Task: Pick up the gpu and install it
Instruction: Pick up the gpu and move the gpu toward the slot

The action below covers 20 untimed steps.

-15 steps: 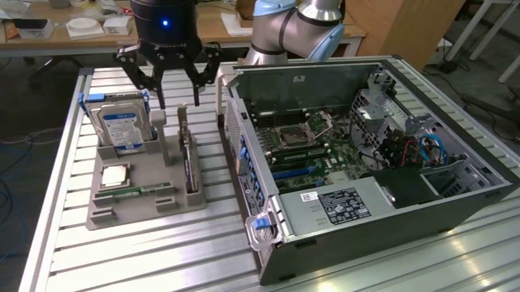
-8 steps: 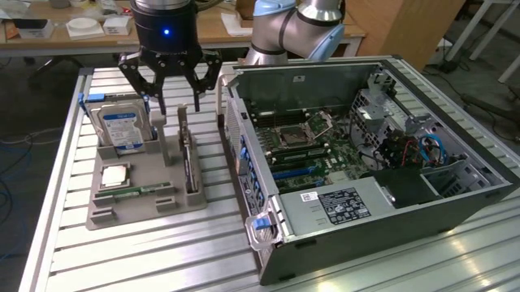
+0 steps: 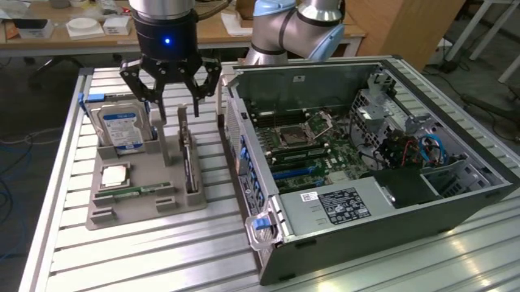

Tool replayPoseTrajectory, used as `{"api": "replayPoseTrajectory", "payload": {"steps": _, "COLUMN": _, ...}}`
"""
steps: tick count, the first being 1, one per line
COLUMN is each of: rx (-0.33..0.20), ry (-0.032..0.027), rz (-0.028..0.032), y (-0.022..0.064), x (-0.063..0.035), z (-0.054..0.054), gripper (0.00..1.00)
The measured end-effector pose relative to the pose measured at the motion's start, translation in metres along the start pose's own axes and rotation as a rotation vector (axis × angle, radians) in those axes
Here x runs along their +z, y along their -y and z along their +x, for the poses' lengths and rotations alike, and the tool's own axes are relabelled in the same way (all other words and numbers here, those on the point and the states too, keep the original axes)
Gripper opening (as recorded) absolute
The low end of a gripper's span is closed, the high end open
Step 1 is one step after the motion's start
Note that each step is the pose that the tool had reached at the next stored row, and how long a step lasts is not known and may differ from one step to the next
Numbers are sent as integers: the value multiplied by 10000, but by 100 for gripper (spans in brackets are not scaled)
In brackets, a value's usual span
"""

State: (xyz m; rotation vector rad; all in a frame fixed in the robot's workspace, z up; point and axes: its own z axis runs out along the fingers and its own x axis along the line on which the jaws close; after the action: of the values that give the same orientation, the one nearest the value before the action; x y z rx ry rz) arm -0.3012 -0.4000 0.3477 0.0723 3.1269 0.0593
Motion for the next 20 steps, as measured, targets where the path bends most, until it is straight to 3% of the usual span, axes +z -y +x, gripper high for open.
{"api": "replayPoseTrajectory", "payload": {"steps": 20, "rx": 1, "ry": -9, "rz": 0, "y": 13, "x": 353, "z": 5, "gripper": 59}}
